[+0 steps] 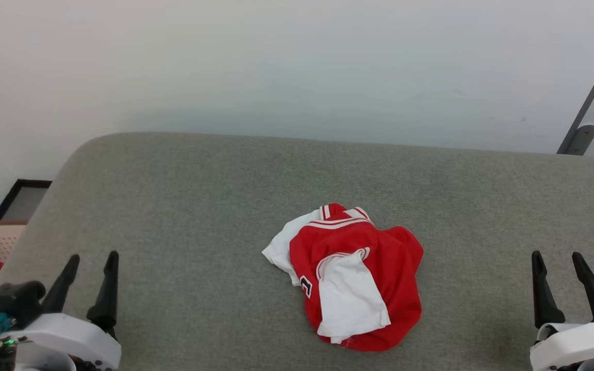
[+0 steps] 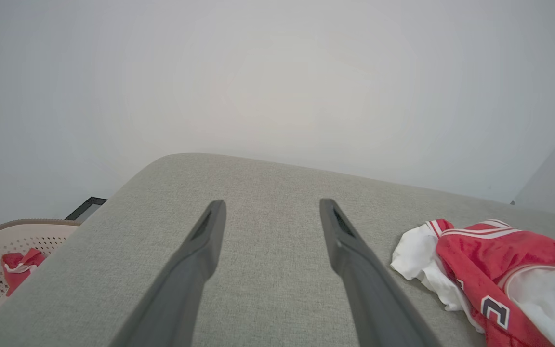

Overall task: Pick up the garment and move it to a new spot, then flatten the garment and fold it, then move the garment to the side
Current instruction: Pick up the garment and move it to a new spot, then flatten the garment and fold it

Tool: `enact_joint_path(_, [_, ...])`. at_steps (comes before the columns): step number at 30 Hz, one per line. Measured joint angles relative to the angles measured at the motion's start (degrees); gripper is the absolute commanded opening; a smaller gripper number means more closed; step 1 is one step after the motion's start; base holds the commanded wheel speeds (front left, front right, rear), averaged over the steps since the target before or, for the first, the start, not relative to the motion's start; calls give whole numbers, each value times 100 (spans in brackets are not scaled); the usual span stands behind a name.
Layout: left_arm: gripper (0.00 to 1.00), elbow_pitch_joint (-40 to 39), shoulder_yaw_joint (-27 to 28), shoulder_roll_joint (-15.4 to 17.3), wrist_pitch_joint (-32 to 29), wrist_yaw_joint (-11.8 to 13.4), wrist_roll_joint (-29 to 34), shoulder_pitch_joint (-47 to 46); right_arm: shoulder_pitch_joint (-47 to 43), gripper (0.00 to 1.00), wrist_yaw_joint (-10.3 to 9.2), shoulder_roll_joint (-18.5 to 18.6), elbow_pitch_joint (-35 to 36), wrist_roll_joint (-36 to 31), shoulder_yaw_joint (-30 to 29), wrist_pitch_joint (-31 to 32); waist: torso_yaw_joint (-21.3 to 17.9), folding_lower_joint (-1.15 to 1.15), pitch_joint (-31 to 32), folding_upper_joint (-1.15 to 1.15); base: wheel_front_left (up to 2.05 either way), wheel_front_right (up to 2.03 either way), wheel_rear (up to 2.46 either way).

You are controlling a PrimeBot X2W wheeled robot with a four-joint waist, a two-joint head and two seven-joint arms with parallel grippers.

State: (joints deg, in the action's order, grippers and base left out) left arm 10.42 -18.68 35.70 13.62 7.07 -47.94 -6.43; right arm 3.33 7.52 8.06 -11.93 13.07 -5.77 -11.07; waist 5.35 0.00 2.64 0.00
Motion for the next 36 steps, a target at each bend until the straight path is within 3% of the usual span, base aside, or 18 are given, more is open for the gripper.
enact_joint_path(8, [100, -222, 29, 57, -22, 99, 18, 56, -3, 100, 0, 3, 38, 35, 309, 111, 67, 0, -16, 0, 0, 0, 0])
enact_joint_path(24, [100, -253, -120, 20, -44, 147, 120, 86, 199, 100, 1, 308, 123, 503, 2315, 1137, 587, 0, -153, 0, 0, 0, 0])
enact_joint_path(35, [100, -82, -267, -205, -24, 0, 125, -197, 599, 100, 1, 378, -383, 427, 2574, 1568, 985, 0, -416, 0, 0, 0, 0])
enact_joint_path(36, [100, -62, -281, -229, -23, -4, 126, -220, 632, 87, 1, 380, -434, 413, 2609, 1596, 1016, 0, -439, 0, 0, 0, 0])
